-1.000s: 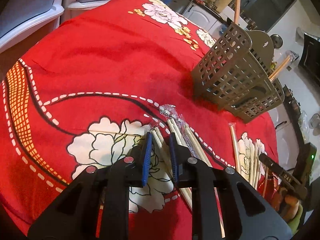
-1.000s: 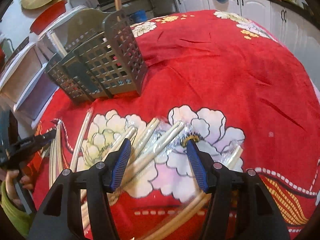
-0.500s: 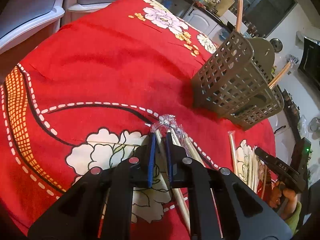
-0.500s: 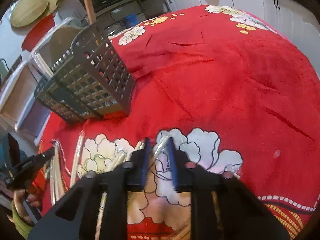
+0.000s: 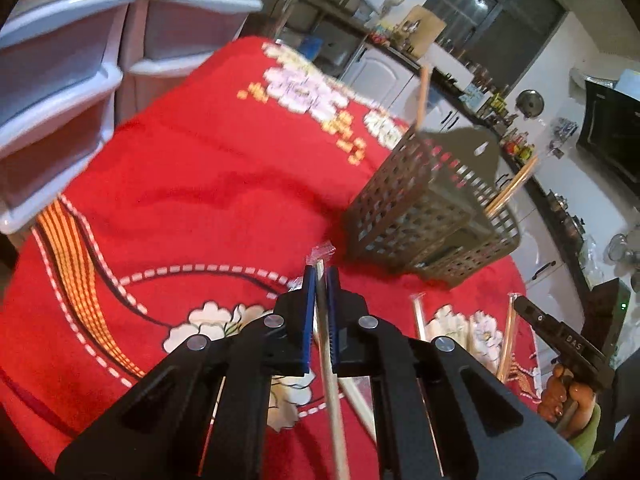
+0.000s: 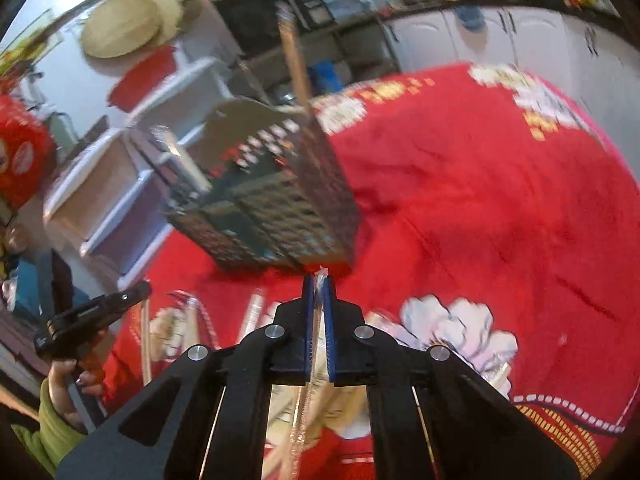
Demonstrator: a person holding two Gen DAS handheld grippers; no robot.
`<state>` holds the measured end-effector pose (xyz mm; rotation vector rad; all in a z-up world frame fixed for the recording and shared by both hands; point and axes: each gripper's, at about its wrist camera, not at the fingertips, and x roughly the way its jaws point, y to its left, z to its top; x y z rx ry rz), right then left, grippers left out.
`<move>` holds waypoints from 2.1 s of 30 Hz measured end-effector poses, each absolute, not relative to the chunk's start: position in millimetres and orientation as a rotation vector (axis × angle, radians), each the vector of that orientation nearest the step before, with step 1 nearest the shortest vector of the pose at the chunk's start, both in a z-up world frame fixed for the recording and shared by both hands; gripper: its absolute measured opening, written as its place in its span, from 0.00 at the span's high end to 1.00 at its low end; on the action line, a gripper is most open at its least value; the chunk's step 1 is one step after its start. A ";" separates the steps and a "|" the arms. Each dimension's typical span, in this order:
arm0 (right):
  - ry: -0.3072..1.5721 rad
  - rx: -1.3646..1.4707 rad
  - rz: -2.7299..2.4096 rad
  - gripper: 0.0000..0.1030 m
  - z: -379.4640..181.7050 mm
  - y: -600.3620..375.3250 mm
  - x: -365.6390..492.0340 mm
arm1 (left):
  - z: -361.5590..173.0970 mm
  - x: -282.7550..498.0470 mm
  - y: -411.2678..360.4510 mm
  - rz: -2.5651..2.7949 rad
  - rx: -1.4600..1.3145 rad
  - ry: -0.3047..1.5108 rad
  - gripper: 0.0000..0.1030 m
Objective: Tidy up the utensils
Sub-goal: 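Grasp a wooden chopstick with the right tool, then lift both held chopsticks upright and carry them over the caddy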
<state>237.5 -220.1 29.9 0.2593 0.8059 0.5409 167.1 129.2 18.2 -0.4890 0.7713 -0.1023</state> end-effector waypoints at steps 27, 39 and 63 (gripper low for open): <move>0.527 0.143 0.654 0.96 124.4 -192.6 200.4 | 120.5 160.6 82.4 -0.257 -0.389 0.561 0.99; 0.446 0.146 0.675 0.96 151.9 -186.2 207.6 | 159.8 176.0 65.9 -0.283 -0.371 0.467 0.99; 0.258 0.177 0.643 0.96 215.1 -194.8 236.5 | 229.4 221.8 31.7 -0.216 -0.329 0.236 0.99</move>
